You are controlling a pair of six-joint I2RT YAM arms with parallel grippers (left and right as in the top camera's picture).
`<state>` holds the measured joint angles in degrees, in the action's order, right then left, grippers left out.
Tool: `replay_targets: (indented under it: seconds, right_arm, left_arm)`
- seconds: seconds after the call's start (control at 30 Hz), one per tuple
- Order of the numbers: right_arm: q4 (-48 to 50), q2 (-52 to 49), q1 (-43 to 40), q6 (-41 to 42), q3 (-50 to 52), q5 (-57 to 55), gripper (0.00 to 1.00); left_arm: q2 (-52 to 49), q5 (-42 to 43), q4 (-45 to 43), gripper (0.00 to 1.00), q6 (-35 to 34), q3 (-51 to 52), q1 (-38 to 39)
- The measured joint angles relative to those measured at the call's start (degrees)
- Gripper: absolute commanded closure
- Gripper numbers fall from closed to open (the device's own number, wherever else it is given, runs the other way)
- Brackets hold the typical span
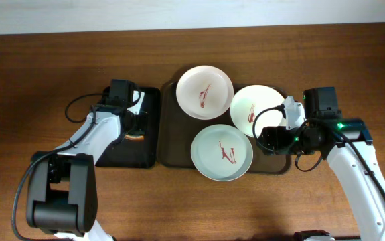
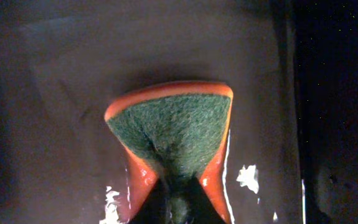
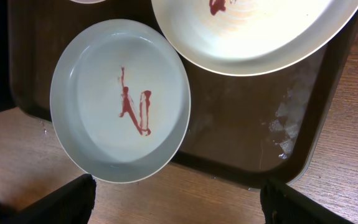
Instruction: Clean dirty plates on tray and stack at the side
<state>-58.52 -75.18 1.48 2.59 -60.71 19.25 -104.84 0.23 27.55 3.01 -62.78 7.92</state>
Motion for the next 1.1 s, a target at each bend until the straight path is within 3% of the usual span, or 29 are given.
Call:
replay_targets:
  seconds: [0.17, 0.3, 0.37, 0.57, 0.63, 1.1]
  right_arm:
    - [0.0, 0.0, 0.0, 0.1, 0.0, 0.0, 0.26]
    - [0.2, 0.0, 0.0, 0.3, 0.0, 0.2, 0.61]
    - [0.5, 0.0, 0.0, 0.0, 0.0, 0.3, 0.71]
    - [1.8, -1.6, 0.0, 0.2, 0.0, 0.4, 0.73]
    - [1.8, -4.0, 0.0, 0.2, 0.0, 0.5, 0.82]
    - [6.3, -25.0, 4.0, -2.2, 0.2, 6.1, 0.89]
  left_arm:
    - [-0.1, 0.0, 0.8, 1.0, 0.2, 0.0, 0.0]
    - [0.9, 0.4, 4.2, 1.0, 0.2, -0.2, 0.0]
    - [2.5, 0.8, 6.3, 1.0, 0.2, -0.2, 0.0]
    - [9.2, 3.1, 7.5, 1.0, 0.2, -0.2, 0.0]
    - [9.9, 3.7, 8.4, 1.0, 0.2, -0.2, 0.0]
    - [9.9, 4.1, 9.6, 1.0, 0.2, -0.2, 0.0]
